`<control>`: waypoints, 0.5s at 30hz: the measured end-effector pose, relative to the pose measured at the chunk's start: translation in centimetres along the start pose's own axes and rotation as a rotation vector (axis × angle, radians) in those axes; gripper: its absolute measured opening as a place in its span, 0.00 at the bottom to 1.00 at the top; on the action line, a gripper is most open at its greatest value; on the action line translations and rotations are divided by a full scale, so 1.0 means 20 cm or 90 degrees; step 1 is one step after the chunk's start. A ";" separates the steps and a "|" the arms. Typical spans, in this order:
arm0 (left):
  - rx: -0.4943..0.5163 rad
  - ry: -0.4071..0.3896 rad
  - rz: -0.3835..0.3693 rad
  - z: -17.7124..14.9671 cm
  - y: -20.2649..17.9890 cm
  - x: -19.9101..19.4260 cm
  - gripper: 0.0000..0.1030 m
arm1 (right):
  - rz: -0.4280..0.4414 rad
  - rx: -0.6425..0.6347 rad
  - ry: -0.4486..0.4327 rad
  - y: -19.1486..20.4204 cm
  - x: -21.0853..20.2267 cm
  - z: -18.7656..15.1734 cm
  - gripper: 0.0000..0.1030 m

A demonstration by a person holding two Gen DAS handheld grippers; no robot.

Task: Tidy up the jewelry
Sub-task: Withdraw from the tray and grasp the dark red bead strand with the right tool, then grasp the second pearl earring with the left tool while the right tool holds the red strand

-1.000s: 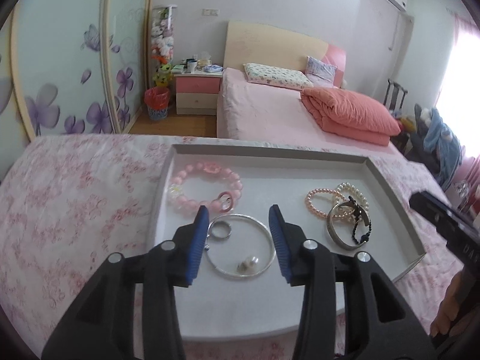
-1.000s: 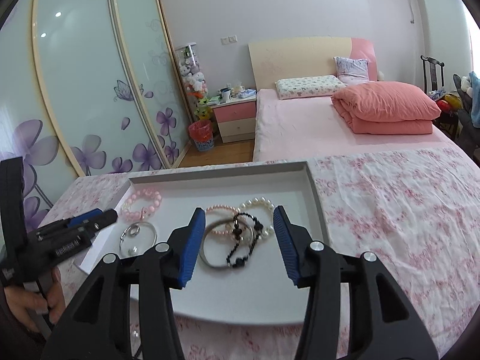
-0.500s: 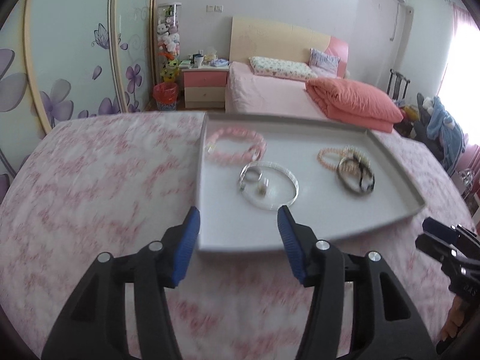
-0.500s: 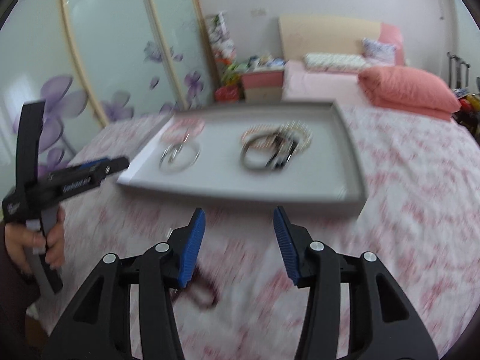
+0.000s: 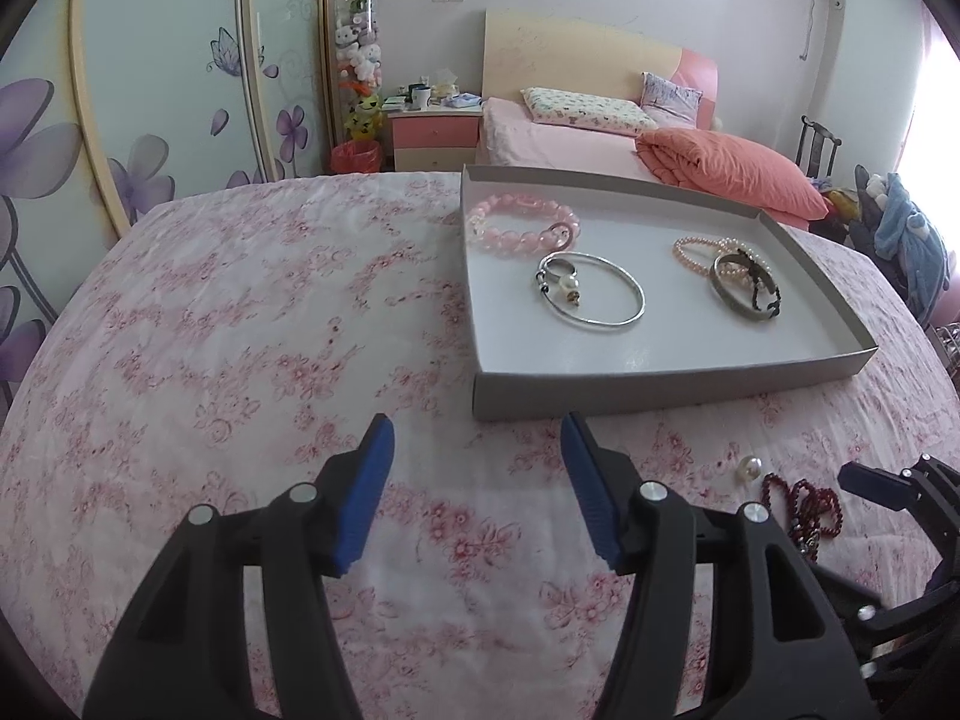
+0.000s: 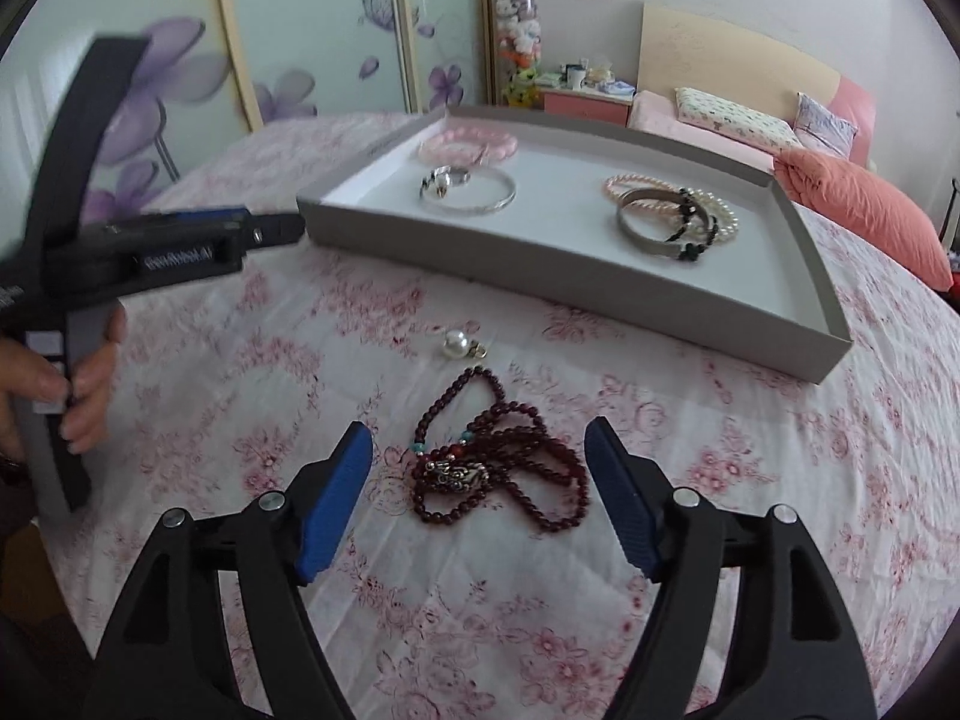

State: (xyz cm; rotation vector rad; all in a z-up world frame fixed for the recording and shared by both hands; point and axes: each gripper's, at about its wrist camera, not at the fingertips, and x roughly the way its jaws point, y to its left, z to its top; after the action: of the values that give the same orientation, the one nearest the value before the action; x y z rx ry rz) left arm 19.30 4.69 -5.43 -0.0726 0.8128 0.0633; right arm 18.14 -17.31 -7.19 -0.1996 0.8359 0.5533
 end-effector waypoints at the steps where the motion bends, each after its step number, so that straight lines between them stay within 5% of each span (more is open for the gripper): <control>1: 0.001 0.001 0.000 0.00 0.00 0.00 0.56 | -0.005 -0.003 0.007 0.01 0.01 0.00 0.71; 3: 0.003 0.001 -0.001 -0.01 -0.01 0.00 0.56 | -0.012 -0.003 0.022 0.01 0.04 -0.01 0.70; 10: 0.022 0.008 -0.016 -0.02 -0.08 0.01 0.56 | -0.026 0.014 0.011 -0.06 -0.01 -0.04 0.18; 15: 0.048 0.017 -0.037 -0.04 -0.18 0.01 0.60 | -0.086 0.045 0.009 -0.17 -0.01 -0.04 0.17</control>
State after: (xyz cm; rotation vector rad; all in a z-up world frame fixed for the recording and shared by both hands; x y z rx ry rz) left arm 19.13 1.06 -6.03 -0.0261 0.8381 -0.0239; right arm 19.27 -20.55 -7.66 -0.1933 0.8474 0.3957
